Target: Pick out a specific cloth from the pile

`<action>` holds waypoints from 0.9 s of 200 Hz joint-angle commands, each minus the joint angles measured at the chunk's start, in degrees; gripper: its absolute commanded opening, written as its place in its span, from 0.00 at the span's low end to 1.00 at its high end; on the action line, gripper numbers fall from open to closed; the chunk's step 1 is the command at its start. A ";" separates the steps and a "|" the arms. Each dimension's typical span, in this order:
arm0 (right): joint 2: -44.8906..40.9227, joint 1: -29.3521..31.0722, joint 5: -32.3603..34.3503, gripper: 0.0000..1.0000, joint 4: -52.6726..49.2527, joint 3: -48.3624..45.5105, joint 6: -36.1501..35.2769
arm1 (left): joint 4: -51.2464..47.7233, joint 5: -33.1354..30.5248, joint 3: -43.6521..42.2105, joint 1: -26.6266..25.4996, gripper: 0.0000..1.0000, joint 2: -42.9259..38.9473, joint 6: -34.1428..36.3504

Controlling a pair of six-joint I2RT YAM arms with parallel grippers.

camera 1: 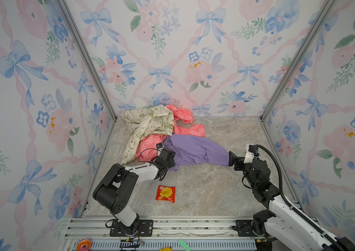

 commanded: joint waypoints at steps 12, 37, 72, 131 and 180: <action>0.24 0.26 -0.03 0.97 1.15 1.40 -0.40 | 3.05 2.56 0.42 0.27 0.32 2.11 -2.02; 0.31 0.35 -0.02 0.97 1.24 1.40 -0.30 | 3.24 1.81 0.44 0.27 0.11 0.53 -1.78; 0.30 0.36 -0.11 0.97 1.15 1.49 -0.27 | 3.48 0.48 0.58 0.18 0.00 -4.82 -0.80; 0.54 0.41 -0.68 0.97 1.77 1.22 -0.10 | 3.46 -1.51 6.48 -2.64 0.00 -12.69 3.37; 0.23 0.52 -0.60 0.97 1.57 1.31 -0.12 | 2.90 -2.58 16.92 -5.33 0.00 -11.34 7.26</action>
